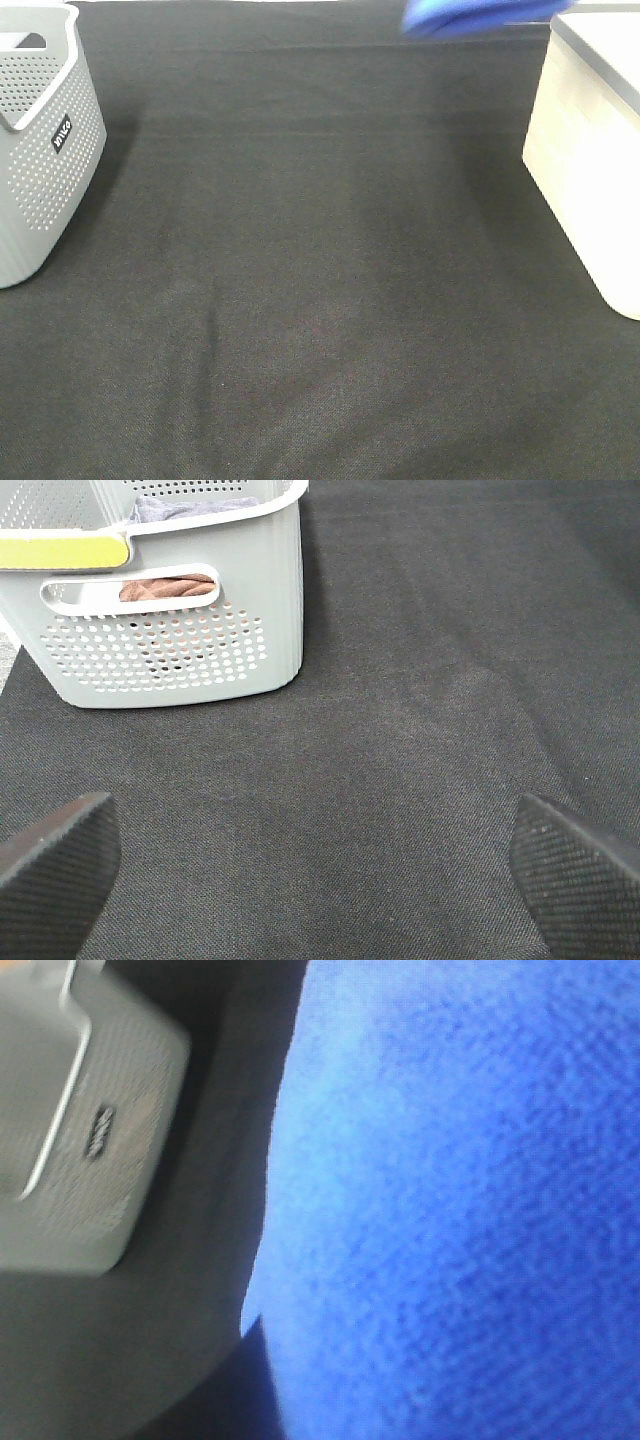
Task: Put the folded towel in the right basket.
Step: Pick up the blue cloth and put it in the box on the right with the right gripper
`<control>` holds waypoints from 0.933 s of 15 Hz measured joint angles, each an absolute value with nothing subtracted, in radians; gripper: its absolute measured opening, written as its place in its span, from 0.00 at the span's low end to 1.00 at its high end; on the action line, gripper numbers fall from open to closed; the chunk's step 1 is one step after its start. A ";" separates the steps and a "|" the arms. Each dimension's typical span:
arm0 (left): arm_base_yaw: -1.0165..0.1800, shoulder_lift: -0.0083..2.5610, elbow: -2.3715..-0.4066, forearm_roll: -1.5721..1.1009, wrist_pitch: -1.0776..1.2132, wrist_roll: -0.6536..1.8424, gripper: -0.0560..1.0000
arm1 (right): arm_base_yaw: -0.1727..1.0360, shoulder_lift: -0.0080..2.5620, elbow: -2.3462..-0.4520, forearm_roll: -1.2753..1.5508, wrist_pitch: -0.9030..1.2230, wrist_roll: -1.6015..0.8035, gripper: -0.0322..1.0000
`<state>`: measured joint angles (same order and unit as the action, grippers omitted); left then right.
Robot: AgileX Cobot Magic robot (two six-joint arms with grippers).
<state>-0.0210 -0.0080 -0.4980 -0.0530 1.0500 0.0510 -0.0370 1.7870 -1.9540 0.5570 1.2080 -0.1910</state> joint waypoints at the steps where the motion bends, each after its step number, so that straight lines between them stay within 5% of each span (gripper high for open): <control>1: -0.021 -0.008 -0.498 -0.053 1.050 0.051 0.99 | -0.108 1.750 -1.950 0.476 1.208 -0.191 0.17; 5: -0.021 -0.008 -0.498 -0.053 1.050 0.051 0.99 | -0.284 1.762 -1.866 0.284 1.216 -0.188 0.17; 9: -0.021 -0.008 -0.498 -0.050 1.050 0.051 0.99 | -0.293 1.834 -1.858 0.160 1.221 -0.168 0.17; 11: -0.021 -0.008 -0.498 -0.050 1.050 0.051 0.99 | -0.293 1.867 -1.858 0.132 1.222 -0.116 0.40; 12: -0.021 -0.008 -0.498 -0.050 1.050 0.051 0.99 | -0.293 1.881 -1.858 0.133 1.222 -0.099 0.71; 13: -0.021 -0.008 -0.498 -0.050 1.050 0.051 0.99 | -0.293 1.881 -1.858 0.133 1.222 -0.093 0.86; 14: -0.021 -0.008 -0.498 -0.050 1.050 0.051 0.99 | -0.293 1.881 -1.858 0.135 1.222 -0.087 0.92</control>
<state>-0.0210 -0.0080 -0.4980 -0.0500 1.0500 0.0510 -0.2930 1.8810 -1.8580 0.1350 1.2220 -0.0870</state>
